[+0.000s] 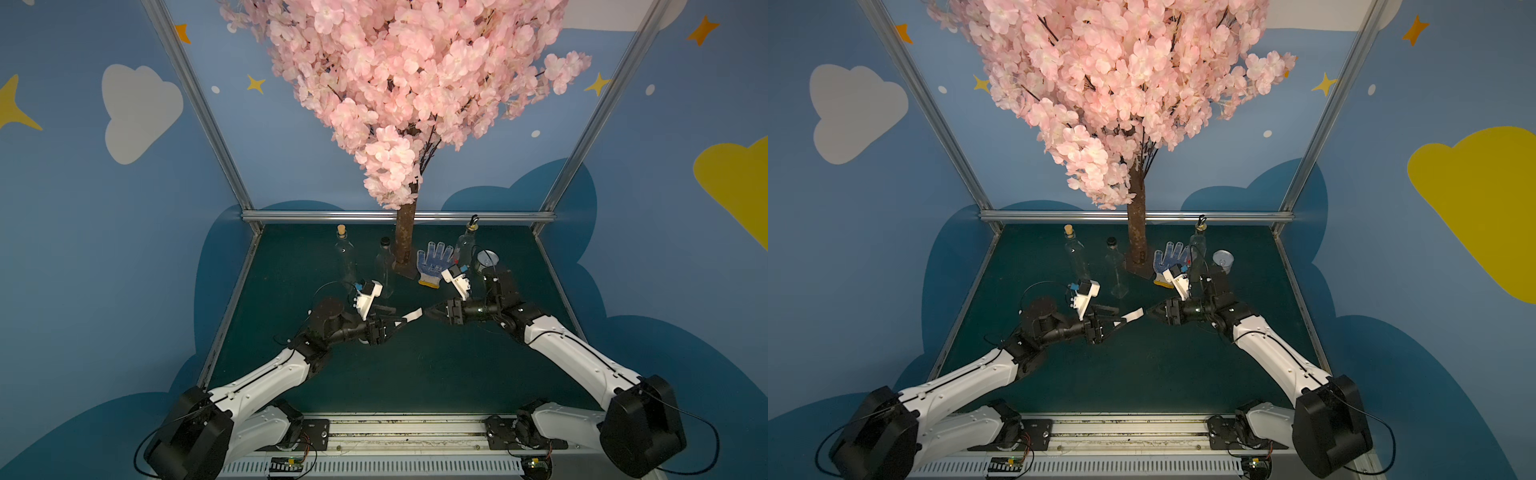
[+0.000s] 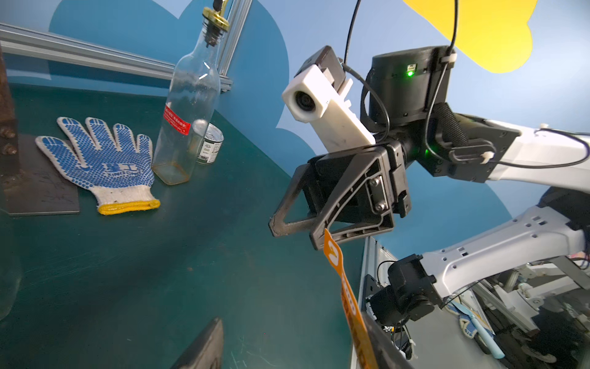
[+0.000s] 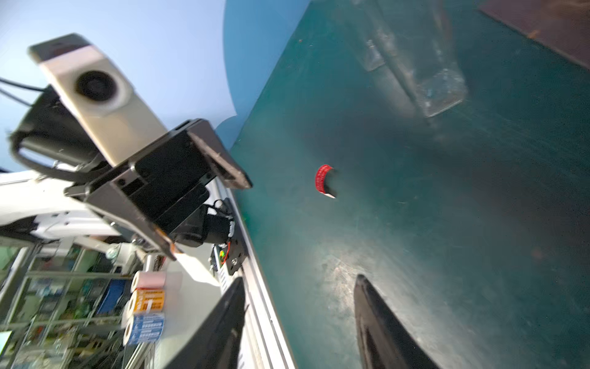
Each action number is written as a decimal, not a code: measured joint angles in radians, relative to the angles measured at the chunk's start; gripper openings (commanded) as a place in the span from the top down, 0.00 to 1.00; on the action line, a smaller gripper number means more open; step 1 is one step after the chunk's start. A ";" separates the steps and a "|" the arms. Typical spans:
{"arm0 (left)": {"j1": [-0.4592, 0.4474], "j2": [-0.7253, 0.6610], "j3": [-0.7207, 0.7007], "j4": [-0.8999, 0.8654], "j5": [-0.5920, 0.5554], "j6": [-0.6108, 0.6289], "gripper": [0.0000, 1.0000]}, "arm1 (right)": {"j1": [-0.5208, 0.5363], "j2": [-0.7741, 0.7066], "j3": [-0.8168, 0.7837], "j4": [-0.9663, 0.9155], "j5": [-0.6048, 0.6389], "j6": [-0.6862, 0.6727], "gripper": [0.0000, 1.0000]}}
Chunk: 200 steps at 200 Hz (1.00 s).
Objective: Remove the label from the bottle
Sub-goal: Place the label at the center of the board.
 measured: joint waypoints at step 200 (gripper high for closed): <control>0.010 -0.021 0.055 0.044 0.125 -0.088 0.35 | 0.033 -0.048 0.023 0.184 -0.291 0.071 0.80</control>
